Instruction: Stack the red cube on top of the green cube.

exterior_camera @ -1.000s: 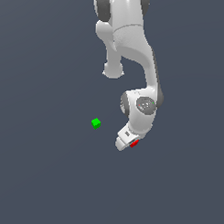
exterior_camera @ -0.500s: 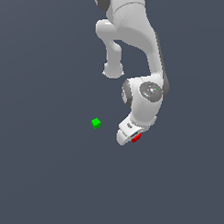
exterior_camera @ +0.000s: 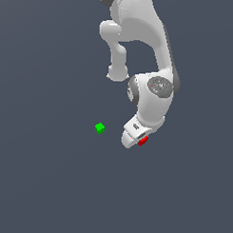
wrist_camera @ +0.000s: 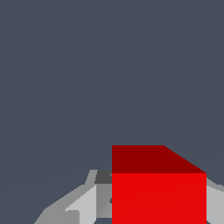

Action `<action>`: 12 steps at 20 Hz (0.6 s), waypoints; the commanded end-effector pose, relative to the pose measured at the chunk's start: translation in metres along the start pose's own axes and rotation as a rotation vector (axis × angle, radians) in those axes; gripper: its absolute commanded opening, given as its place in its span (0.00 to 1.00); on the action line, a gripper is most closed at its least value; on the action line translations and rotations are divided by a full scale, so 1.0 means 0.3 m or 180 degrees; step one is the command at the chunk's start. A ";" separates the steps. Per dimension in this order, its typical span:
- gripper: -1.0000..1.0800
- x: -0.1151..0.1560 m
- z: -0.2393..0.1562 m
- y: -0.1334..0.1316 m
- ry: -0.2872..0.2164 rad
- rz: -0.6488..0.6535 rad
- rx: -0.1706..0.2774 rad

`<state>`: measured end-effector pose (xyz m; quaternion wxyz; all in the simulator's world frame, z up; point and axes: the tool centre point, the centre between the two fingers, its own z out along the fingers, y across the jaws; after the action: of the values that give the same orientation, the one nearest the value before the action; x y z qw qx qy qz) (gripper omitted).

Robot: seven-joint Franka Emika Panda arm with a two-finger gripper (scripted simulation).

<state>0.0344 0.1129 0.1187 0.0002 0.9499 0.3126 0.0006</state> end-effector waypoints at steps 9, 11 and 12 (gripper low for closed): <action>0.00 -0.075 0.020 0.033 -0.0001 0.0000 0.0001; 0.00 -0.110 0.029 0.048 -0.0001 0.0000 0.0001; 0.00 -0.130 0.035 0.059 -0.0001 0.0002 0.0001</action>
<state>0.0177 0.0843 0.1101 -0.0001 0.9498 0.3130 0.0002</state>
